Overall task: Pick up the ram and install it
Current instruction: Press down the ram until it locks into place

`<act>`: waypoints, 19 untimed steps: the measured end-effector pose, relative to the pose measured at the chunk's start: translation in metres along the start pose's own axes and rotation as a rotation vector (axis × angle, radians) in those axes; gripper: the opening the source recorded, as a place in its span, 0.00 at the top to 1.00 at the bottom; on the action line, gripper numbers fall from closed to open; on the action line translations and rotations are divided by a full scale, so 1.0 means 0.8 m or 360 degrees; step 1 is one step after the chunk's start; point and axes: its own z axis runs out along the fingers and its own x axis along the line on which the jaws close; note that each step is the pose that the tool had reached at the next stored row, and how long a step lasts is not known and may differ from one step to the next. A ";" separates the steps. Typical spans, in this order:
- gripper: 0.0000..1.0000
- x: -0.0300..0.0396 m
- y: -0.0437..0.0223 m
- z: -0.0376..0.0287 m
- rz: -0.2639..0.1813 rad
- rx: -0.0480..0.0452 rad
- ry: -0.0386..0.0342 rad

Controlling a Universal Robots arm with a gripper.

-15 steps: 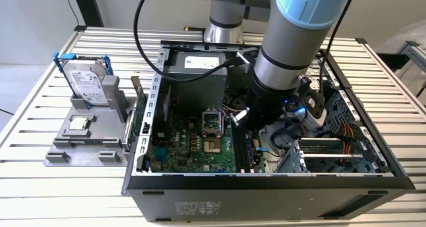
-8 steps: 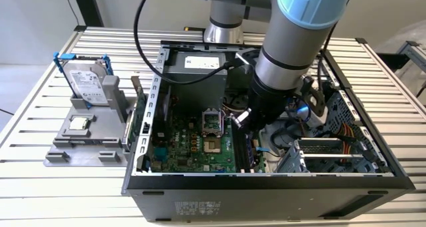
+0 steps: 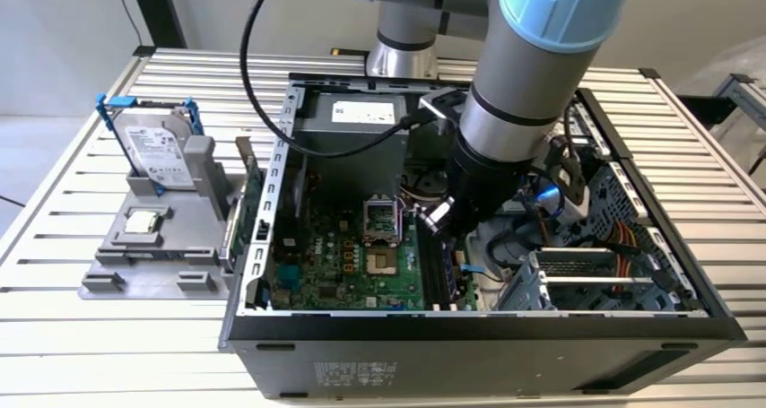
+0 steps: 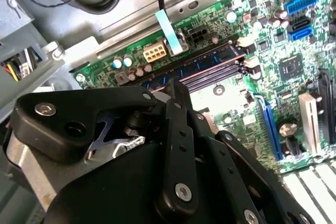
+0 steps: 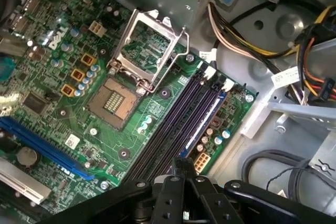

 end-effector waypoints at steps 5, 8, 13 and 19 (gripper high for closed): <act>1.00 -0.0001 0.0002 0.0005 -0.0100 0.0000 0.0002; 1.00 -0.0002 0.0003 0.0009 -0.0158 0.0000 0.0003; 1.00 -0.0005 0.0006 0.0016 -0.0251 0.0001 0.0005; 1.00 -0.0007 0.0010 0.0016 -0.0375 0.0002 0.0008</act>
